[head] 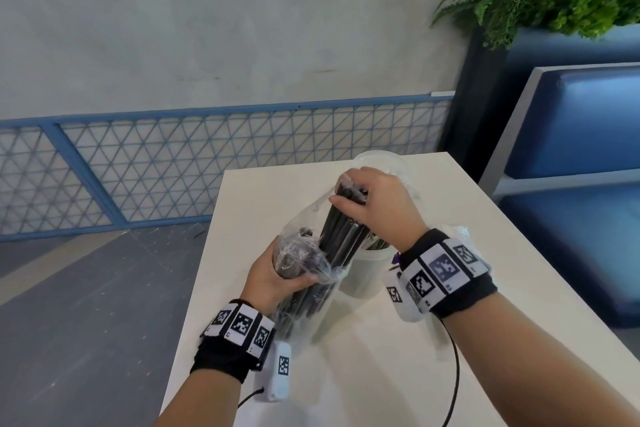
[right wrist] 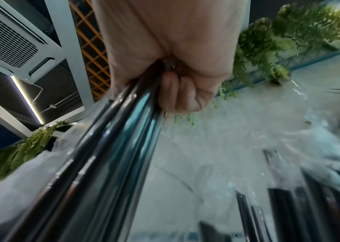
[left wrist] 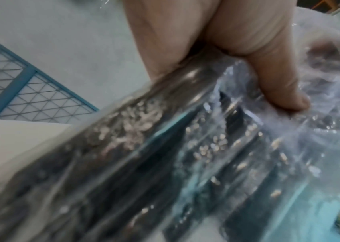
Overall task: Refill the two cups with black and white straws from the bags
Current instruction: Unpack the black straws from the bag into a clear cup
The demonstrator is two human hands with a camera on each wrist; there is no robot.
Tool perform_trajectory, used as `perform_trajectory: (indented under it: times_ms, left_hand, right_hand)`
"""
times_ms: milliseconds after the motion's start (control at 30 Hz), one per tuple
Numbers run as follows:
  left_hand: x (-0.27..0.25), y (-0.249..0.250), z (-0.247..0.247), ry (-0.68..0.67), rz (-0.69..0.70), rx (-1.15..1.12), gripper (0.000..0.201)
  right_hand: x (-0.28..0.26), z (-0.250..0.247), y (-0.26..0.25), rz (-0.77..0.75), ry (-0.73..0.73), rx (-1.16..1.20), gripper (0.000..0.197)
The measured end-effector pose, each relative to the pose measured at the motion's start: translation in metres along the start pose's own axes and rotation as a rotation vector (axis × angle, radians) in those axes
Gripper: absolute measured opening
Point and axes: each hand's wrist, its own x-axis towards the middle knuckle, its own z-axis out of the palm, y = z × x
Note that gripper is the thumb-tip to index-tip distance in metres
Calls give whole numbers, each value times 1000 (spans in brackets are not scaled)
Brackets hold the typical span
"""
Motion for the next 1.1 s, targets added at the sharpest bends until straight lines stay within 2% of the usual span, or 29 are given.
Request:
perform_trajectory:
  times_ms: [100,200,267,367,500,667,767,833,900,1000,1100]
  left_hand:
    - [0,-1,0,39,0,-38,65]
    - [0,-4,1,82,-13,-118,64]
    - [0,-3,4,88,-22,-111,56]
    - [0,-2,10,54,-23,-92,53]
    - [-3,-5,12,45,-34,-93,53]
    - [-1,2,17,28,-8,-68,53]
    - [3,6,18,27,18,-83,53]
    - [2,7,19,24,22,-89,54]
    - [1,8,20,18,9,-101,56]
    - [-2,11,20,-13,7,-83,64]
    - [-3,12,25,-15,-7,-64,58]
  right_hand:
    - [-6,4,-6,192,99,242,37]
    - [-26,24,-12,360,86,752,61]
    - [-37,40,-14,462,53,938,60]
    - [-40,51,-17,548,7,911,43]
    - [-37,49,-9,646,100,948,33]
    - [-30,41,-14,576,228,880,20]
    - [-26,36,-15,545,308,900,18]
    - [-26,33,-14,531,307,916,21]
    - [-26,31,-12,526,238,886,27]
    - [-27,33,-9,509,111,827,47]
    - [-29,39,-11,551,240,770,37]
